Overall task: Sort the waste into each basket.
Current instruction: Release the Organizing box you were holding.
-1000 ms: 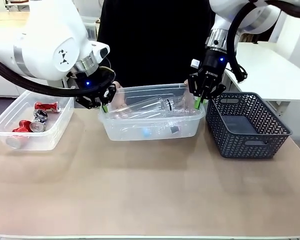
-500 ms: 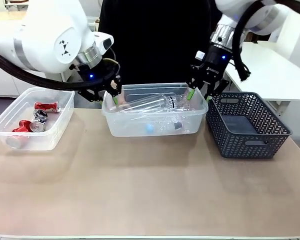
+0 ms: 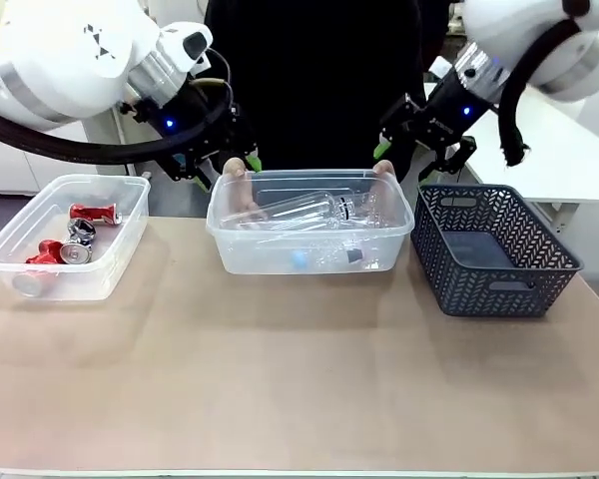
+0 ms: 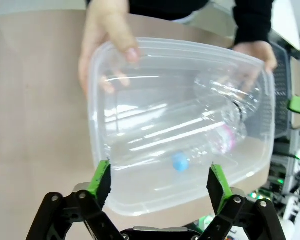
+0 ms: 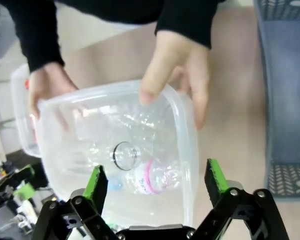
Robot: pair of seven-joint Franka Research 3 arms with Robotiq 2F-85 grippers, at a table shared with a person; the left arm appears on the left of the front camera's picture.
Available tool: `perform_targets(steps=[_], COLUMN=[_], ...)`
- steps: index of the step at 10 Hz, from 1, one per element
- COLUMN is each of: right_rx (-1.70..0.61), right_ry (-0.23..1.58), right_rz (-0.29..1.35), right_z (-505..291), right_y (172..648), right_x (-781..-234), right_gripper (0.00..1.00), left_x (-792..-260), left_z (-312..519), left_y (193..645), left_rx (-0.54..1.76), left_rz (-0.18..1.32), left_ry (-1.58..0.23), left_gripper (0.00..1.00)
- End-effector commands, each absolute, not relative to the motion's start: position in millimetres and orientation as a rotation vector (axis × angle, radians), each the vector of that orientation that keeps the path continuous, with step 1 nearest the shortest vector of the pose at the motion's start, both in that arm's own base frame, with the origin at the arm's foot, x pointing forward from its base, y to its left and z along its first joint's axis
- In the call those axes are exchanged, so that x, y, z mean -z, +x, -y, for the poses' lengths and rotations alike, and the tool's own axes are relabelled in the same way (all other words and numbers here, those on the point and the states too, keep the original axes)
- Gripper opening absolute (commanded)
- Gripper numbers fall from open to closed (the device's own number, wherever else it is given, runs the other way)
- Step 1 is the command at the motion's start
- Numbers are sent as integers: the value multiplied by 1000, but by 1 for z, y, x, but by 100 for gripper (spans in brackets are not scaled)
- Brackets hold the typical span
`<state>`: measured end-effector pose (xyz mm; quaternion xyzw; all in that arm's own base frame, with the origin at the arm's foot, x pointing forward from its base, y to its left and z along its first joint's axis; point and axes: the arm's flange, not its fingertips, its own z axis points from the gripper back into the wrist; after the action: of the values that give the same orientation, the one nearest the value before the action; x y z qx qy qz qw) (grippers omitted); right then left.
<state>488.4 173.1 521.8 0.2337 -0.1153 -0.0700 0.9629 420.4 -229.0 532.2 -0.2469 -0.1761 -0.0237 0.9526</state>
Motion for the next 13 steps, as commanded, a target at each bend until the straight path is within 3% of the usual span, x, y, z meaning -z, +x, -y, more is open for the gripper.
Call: perform_targets(steps=[1,8,11,13], right_rx=[152,143,111,212], right_ry=[474,472,823,1088], right_rz=[192,203,17,-48], right_z=[-172,-171,-93,-37], right_y=[494,491,400,334], right_x=[-525,-520,-583,-615], right_gripper=[100,100,100,100], left_x=[-530,-527,-583,-599], left_z=[231,230,210,156], left_y=[423,423,391,349], left_rx=[12,28,235,310], left_rz=[361,353,316,214], left_ry=[-451,-466,-589,-862], left_gripper=[100,100,100,100])
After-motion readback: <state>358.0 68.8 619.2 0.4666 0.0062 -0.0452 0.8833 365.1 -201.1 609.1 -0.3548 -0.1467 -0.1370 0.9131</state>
